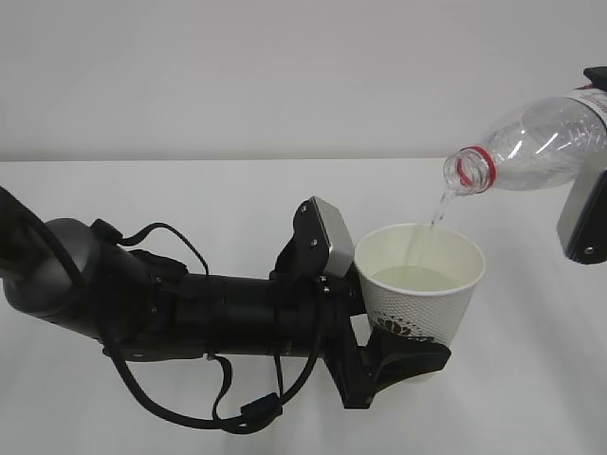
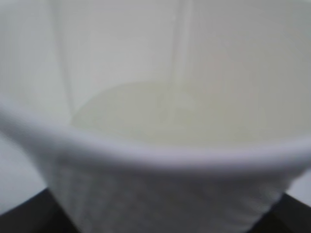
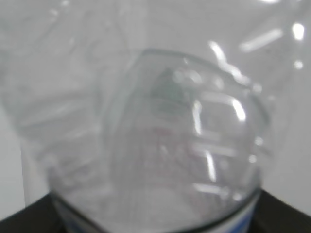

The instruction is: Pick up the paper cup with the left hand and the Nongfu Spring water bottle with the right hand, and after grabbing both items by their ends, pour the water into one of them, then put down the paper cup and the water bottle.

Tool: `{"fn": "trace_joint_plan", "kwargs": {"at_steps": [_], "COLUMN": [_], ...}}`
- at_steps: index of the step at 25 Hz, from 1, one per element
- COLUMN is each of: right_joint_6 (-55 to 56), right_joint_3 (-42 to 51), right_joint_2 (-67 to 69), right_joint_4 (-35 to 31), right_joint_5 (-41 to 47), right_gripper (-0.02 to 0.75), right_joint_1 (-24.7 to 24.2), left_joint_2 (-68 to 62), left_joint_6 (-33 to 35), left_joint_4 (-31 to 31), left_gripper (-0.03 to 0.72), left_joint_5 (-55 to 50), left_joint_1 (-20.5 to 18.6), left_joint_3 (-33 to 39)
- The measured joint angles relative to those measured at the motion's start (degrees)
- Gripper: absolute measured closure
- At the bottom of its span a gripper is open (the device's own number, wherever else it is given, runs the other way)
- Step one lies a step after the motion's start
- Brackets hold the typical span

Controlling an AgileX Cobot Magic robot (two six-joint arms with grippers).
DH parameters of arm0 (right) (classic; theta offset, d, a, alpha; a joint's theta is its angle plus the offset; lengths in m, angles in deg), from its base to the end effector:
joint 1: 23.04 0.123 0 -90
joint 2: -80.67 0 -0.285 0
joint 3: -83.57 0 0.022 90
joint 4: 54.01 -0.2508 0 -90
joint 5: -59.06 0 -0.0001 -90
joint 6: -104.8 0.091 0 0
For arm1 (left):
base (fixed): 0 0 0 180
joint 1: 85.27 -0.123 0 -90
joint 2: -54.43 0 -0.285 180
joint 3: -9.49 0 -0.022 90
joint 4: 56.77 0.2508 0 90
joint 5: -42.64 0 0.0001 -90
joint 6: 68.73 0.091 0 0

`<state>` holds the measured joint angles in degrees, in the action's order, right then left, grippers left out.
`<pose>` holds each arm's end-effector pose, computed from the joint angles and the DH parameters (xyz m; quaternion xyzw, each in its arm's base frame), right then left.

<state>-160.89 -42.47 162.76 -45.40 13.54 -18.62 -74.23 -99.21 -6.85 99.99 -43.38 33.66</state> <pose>0.2397 0.0283 0.2385 -0.5544 0.4473 -0.4563 0.5333 0.2426 -0.2963 0.1112 0.4721 0.6272 -0.4486 0.4272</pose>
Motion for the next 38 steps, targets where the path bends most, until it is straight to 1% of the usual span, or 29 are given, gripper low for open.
{"fn": "trace_joint_plan", "kwargs": {"at_steps": [38], "right_joint_6": [-0.22], "right_joint_3": [0.0], "right_joint_2": [0.0], "right_joint_4": [0.0], "right_joint_5": [-0.12], "right_gripper": [0.298], "right_joint_1": [0.0], "left_joint_2": [0.0], "left_joint_6": [0.0], "left_joint_4": [0.0], "left_gripper": [0.163], "left_joint_5": [-0.08], "left_joint_1": [0.0], "left_joint_3": [0.0]}}
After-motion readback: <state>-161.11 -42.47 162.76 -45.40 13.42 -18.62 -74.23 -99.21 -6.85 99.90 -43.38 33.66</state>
